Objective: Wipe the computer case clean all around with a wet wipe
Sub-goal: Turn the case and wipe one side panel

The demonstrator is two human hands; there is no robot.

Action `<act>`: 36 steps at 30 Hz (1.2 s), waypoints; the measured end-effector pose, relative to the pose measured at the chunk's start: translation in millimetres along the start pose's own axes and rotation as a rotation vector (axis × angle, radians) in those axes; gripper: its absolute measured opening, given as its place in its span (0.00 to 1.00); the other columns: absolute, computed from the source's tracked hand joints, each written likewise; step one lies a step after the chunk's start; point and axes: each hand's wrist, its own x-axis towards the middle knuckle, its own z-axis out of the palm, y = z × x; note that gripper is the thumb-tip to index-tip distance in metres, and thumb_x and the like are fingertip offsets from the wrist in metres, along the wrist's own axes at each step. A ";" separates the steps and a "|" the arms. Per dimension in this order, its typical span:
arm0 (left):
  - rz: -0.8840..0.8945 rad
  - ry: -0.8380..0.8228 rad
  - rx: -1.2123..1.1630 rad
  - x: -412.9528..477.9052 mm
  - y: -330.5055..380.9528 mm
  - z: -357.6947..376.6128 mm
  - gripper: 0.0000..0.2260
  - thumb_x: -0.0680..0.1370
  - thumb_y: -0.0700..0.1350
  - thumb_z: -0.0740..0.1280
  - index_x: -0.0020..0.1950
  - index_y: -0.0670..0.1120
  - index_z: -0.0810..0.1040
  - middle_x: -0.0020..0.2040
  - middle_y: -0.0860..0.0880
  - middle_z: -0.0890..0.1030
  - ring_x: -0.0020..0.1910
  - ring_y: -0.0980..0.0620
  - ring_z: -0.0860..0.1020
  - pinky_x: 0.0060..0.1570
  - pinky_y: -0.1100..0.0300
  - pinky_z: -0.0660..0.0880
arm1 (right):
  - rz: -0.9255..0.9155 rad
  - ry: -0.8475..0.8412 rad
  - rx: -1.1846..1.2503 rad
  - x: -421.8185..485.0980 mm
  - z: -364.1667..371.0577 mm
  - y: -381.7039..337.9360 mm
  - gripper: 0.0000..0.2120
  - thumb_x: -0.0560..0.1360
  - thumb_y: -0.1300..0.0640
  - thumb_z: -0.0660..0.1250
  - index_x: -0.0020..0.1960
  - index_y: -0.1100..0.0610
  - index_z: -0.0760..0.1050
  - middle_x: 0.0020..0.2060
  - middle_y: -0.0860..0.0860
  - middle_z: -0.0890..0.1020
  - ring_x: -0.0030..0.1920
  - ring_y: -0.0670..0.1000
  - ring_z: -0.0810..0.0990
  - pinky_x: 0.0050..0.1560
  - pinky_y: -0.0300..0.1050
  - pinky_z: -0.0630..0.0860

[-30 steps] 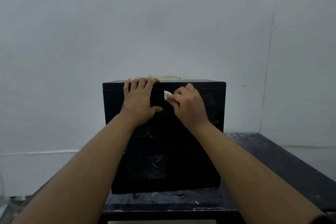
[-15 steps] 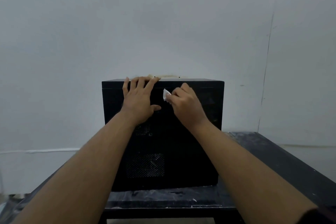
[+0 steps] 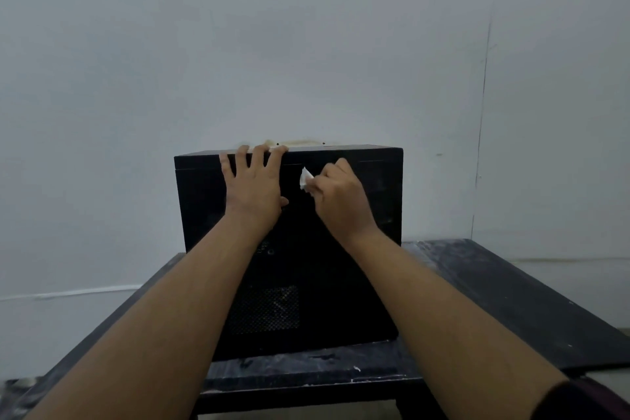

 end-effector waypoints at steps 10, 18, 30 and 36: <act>0.087 -0.030 0.196 4.8 16.6 -4.0 0.48 0.74 0.47 0.79 0.85 0.55 0.51 0.78 0.40 0.62 0.76 0.36 0.64 0.79 0.28 0.55 | 0.322 0.178 -0.043 18.0 -21.1 44.3 0.05 0.74 0.64 0.77 0.40 0.59 0.84 0.39 0.51 0.82 0.46 0.57 0.73 0.47 0.54 0.73; 0.086 -0.044 0.202 6.2 16.8 -6.7 0.46 0.76 0.47 0.77 0.86 0.55 0.50 0.78 0.39 0.60 0.76 0.33 0.62 0.79 0.28 0.53 | 0.203 0.007 -0.034 -5.8 3.2 4.6 0.07 0.77 0.62 0.74 0.40 0.57 0.83 0.36 0.50 0.79 0.42 0.51 0.71 0.42 0.48 0.69; 0.074 -0.047 0.199 4.4 19.5 -4.5 0.48 0.76 0.48 0.77 0.86 0.56 0.48 0.79 0.38 0.59 0.78 0.34 0.61 0.80 0.28 0.52 | 0.422 0.173 -0.100 27.2 -11.1 33.4 0.05 0.79 0.53 0.75 0.45 0.53 0.84 0.44 0.48 0.83 0.48 0.53 0.77 0.48 0.48 0.61; 0.082 -0.056 0.200 4.1 17.5 -4.4 0.48 0.76 0.47 0.77 0.86 0.56 0.47 0.78 0.38 0.59 0.77 0.34 0.61 0.80 0.28 0.52 | 0.278 0.123 -0.185 -24.4 -4.7 40.0 0.09 0.81 0.51 0.71 0.46 0.55 0.82 0.42 0.49 0.82 0.42 0.53 0.76 0.42 0.50 0.65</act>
